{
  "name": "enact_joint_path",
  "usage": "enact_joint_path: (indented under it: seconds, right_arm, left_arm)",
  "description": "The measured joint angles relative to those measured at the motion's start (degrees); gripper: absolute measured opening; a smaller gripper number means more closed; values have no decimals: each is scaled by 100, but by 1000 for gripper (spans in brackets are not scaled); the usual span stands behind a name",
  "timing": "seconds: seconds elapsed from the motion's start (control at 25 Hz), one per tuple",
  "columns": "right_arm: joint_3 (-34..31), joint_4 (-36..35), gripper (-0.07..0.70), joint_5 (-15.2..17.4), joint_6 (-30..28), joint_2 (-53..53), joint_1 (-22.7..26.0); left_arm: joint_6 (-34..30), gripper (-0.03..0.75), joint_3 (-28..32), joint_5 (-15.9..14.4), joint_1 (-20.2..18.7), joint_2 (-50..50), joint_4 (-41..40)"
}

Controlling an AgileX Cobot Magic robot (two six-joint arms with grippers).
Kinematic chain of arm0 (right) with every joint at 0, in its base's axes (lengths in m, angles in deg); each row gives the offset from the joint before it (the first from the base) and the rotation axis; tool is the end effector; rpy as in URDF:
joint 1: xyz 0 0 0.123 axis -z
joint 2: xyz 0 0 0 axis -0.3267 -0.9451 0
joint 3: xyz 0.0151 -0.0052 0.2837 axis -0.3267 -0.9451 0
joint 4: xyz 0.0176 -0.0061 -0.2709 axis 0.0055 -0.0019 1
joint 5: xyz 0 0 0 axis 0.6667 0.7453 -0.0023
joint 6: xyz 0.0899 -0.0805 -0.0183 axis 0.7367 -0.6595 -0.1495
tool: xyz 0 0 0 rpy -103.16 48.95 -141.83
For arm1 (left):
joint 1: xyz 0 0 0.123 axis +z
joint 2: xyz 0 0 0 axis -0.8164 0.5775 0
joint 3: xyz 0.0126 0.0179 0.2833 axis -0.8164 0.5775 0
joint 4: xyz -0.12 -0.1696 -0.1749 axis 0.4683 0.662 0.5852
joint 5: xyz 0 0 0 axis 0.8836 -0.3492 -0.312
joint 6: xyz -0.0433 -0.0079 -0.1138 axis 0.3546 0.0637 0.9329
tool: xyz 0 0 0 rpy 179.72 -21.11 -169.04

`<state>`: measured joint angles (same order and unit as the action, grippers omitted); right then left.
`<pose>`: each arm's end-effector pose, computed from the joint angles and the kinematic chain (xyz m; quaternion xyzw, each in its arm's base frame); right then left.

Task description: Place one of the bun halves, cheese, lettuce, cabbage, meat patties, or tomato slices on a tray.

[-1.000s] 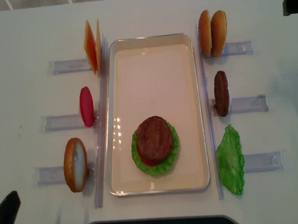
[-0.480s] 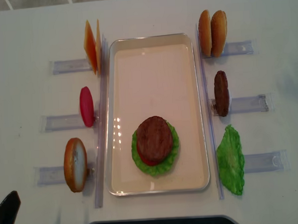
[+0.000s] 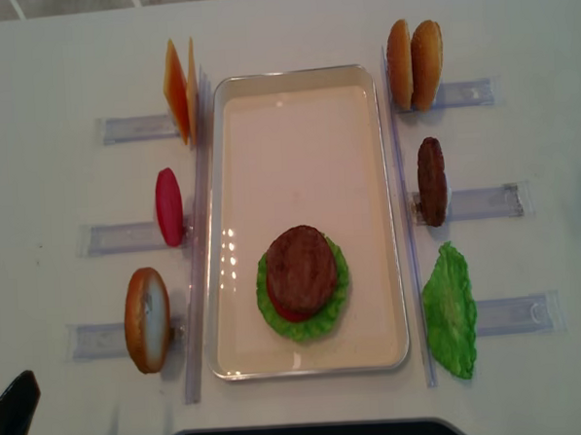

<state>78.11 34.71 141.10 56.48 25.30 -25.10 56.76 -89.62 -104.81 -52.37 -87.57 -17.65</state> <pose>0.2371 0.0031 0.3812 0.0669 0.9208 -0.0293 0.3830 0.0389 -0.0078 0.2592 0.0038 0.8684 -0.0223 0.4953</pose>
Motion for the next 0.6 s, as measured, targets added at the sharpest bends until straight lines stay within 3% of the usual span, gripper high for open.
enact_joint_path:
  seconds: [0.28,0.6]
  right_arm:
    - [-1091,103,594,-589,83,2042,0]
    - [-2203,194,594,-657,83,3841,0]
  left_arm:
    - [0,571,0,0,0,0,0]
    - [0,571,0,0,0,0,0]
